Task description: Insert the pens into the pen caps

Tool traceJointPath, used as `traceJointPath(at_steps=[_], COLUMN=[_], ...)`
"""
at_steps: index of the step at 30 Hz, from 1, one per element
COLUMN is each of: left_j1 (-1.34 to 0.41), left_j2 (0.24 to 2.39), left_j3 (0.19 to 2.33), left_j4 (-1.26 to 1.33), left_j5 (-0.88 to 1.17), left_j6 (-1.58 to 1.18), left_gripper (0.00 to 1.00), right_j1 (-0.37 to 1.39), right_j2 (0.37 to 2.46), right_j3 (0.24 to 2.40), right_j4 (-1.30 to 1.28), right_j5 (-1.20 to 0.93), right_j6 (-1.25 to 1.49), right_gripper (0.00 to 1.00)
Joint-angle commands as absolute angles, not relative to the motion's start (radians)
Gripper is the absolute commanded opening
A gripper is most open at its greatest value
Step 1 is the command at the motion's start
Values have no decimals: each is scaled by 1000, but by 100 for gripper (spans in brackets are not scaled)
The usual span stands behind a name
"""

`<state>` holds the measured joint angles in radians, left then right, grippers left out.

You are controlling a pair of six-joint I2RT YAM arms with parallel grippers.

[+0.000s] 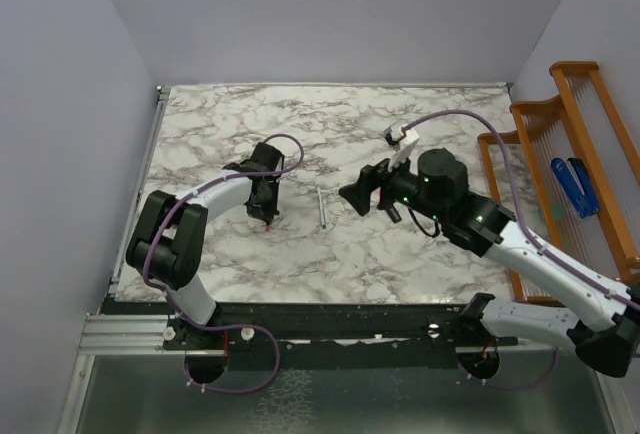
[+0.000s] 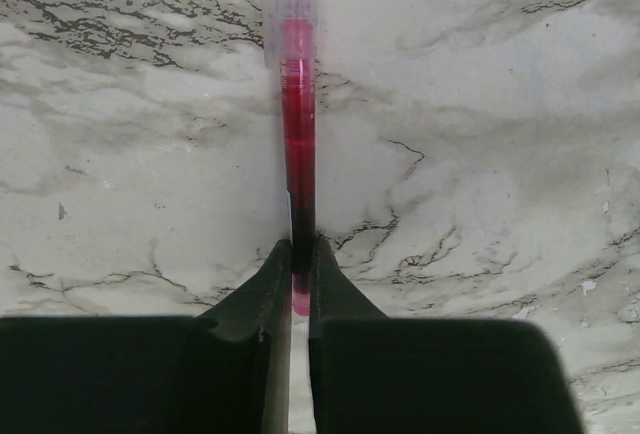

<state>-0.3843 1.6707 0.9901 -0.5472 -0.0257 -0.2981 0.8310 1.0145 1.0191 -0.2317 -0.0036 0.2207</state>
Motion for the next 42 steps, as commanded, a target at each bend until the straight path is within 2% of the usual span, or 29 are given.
traceJointPath(at_steps=[1, 8, 10, 15, 22, 31, 42], left_j1=[-382, -378, -365, -302, -225, -206, -206], left_j2=[1684, 1623, 1601, 1525, 1440, 1378, 1376], left_j3=[998, 1012, 1011, 999, 991, 999, 997], left_j4=[-552, -548, -544, -526, -506, -486, -481], left_j5=[-34, -13, -1, 78, 191, 280, 309], left_j6=[-298, -299, -298, -291, -279, -299, -301], left_gripper=[21, 53, 58, 60, 60, 61, 60], right_j1=[830, 829, 830, 830, 829, 820, 805], right_j2=[1224, 1624, 1714, 1833, 1996, 2129, 2200], right_j3=[1012, 1257, 1347, 1463, 1599, 1678, 1710], right_j4=[-329, -459, -516, -545, -600, -621, -616], right_j5=[51, 69, 107, 175, 197, 188, 178], right_j6=[365, 422, 424, 414, 387, 387, 384], right_gripper=[84, 73, 68, 55, 45, 37, 33])
